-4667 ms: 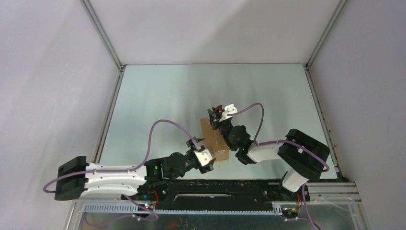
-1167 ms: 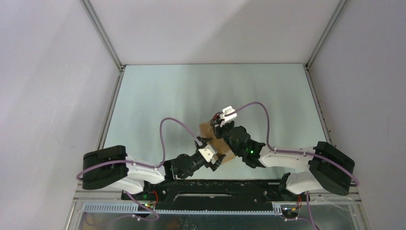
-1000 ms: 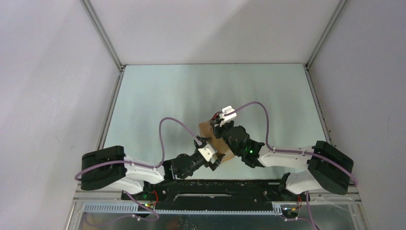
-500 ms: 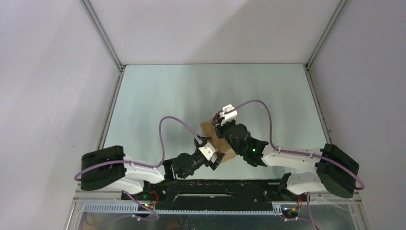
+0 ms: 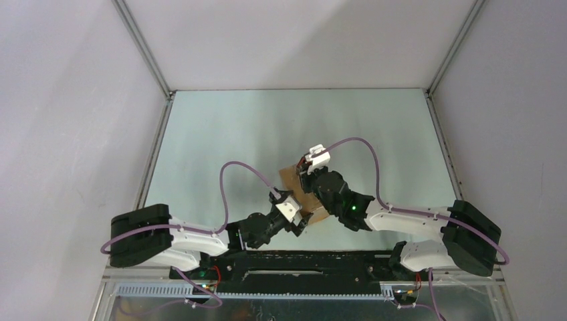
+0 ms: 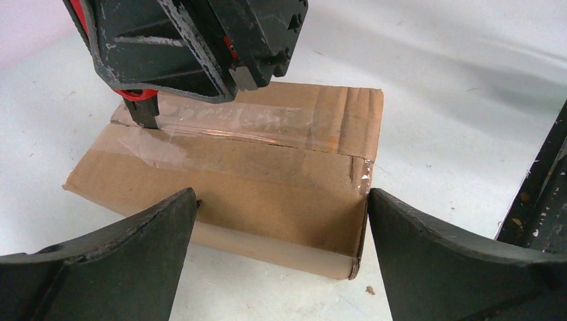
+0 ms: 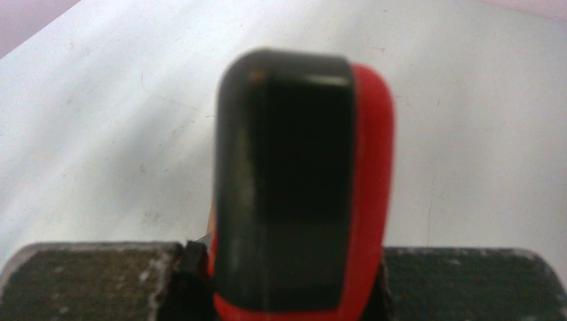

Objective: Unpack the express box

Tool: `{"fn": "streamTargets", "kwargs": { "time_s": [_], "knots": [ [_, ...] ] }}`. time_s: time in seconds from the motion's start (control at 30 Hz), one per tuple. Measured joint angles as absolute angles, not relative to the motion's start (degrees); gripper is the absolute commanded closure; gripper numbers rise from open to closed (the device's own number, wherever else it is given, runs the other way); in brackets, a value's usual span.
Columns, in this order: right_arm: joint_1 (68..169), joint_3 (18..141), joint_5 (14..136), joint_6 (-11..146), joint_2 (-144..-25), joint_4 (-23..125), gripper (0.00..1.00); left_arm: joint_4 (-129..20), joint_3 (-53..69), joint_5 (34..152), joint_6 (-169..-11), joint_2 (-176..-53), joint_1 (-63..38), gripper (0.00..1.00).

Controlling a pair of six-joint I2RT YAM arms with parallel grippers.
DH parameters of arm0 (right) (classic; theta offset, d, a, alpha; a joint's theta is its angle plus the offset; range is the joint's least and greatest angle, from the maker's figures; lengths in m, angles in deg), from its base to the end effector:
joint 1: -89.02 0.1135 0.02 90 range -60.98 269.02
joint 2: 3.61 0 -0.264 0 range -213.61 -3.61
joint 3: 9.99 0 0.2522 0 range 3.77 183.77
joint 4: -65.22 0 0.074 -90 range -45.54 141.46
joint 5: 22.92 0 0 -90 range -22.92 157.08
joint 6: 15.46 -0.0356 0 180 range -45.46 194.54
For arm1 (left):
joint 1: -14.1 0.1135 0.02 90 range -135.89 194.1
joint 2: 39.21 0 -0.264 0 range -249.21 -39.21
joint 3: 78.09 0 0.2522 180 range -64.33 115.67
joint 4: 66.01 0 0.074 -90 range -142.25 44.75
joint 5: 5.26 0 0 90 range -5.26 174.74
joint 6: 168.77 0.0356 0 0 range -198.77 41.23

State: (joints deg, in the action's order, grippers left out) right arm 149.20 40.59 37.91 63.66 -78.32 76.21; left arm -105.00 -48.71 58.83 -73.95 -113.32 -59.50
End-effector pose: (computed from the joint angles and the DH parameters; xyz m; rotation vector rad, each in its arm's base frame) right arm 0.1557 0.2368 0.2412 -0.4025 1.7457 0.4375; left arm 0.0805 -0.2185 0.1793 0.7784 1.4982 -0.5307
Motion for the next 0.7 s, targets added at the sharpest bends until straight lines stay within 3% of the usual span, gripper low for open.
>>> {"fn": "streamTargets", "kwargs": {
  "time_s": [0.7],
  "knots": [
    [149.59, 42.21, 37.93, 60.14, -76.07, 68.56, 1.00, -100.81, -48.71, 55.75, -78.04, -110.28, -59.19, 0.01]
  ]
}}
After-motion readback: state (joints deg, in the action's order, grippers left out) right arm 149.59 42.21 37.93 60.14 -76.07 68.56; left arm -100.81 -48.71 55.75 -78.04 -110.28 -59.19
